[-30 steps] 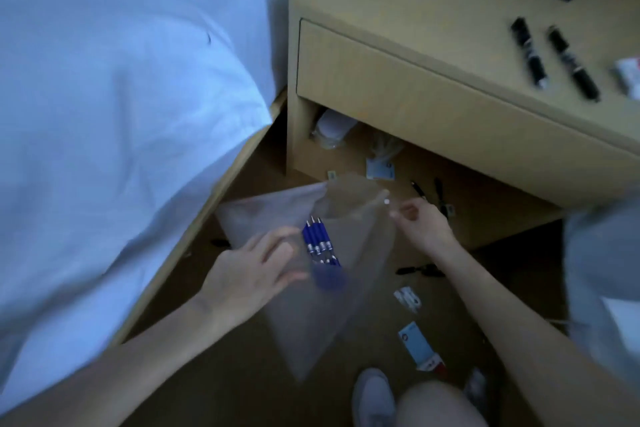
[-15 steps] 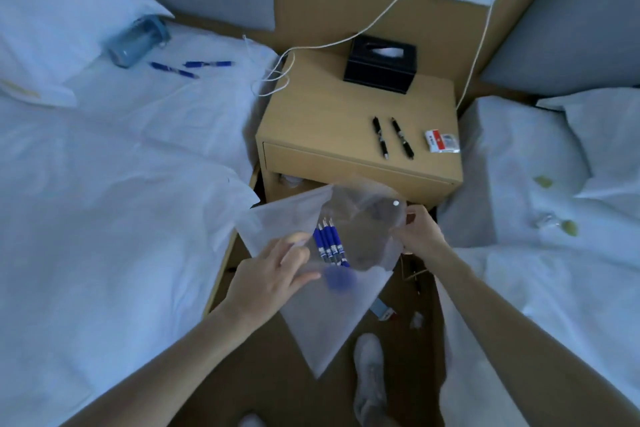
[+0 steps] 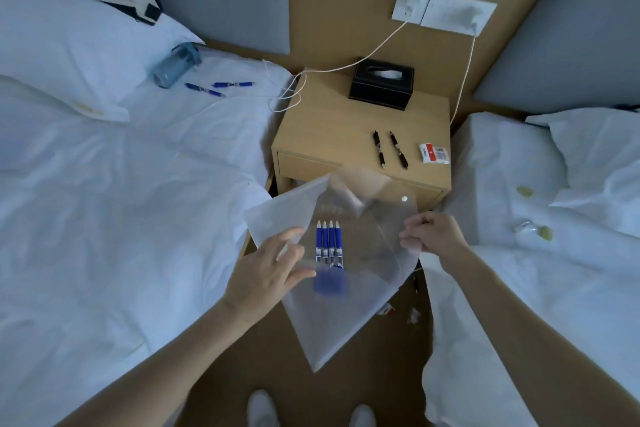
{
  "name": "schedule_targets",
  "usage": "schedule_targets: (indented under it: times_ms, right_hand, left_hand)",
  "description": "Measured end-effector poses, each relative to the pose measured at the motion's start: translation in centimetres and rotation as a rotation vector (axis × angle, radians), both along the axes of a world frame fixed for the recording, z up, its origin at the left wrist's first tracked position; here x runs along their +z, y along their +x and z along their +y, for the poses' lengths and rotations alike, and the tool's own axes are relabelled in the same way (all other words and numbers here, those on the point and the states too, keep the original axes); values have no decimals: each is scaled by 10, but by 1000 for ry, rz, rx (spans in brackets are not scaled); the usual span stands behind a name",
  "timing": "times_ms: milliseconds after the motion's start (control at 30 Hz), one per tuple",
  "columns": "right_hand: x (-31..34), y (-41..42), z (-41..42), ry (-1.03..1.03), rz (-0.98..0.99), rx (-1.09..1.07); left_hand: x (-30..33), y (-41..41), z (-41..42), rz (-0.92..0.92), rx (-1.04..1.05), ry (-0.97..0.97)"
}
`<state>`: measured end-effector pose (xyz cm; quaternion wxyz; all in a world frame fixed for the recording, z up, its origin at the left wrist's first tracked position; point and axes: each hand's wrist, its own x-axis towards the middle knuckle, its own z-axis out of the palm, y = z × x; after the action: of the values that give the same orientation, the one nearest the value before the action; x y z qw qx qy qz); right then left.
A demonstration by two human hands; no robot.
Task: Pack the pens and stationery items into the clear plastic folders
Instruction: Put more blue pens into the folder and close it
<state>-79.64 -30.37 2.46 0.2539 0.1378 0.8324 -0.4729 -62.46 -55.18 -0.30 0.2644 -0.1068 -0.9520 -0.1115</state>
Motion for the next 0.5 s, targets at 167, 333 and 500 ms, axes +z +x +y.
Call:
schedule_targets:
  times_ms: [167,333,500]
  right_hand:
    - [25,1,-14,-69,21,13]
    - [49,5,-40,-74,82,63]
    - [74,10,-75,-56,113,96]
  left_hand:
    - [11,3,-9,-2,75,-42]
    - [24,6,-26,-29,121,-27]
    - [49,10,-61,-9,153,-54]
